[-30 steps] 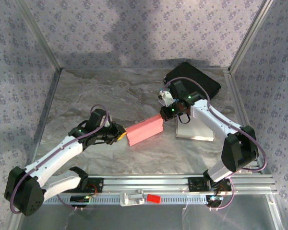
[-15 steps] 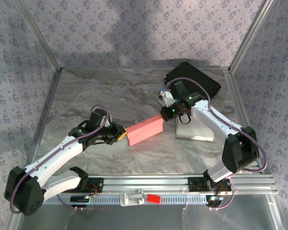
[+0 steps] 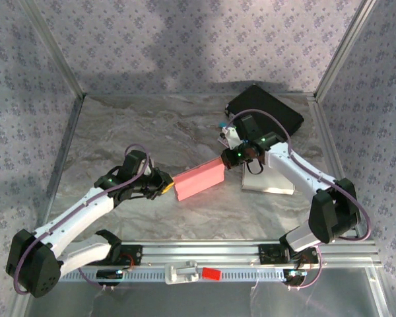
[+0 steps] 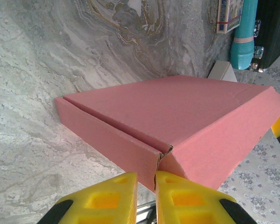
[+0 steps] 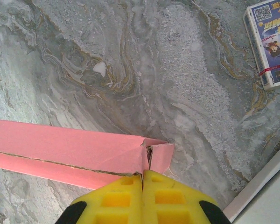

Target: Fold the paper box

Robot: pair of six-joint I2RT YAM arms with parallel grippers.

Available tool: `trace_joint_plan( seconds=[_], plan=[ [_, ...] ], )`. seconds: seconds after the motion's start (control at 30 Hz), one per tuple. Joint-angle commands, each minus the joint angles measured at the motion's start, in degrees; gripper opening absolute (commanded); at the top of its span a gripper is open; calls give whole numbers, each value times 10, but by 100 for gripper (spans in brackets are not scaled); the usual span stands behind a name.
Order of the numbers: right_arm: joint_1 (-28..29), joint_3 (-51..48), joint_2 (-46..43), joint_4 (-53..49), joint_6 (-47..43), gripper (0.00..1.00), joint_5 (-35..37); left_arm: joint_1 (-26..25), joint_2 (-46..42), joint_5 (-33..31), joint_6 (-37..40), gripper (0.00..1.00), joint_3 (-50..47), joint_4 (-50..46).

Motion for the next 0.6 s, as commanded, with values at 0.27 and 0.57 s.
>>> trace_joint_plan(
  seconds=[0.27, 0.57],
  plan=[
    [3, -19, 10, -51, 10, 0, 47, 10, -39, -28, -29, 25, 19, -39],
    [12, -14, 7, -47, 13, 0, 50, 23, -81, -33, -91, 28, 5, 13]
  ],
)
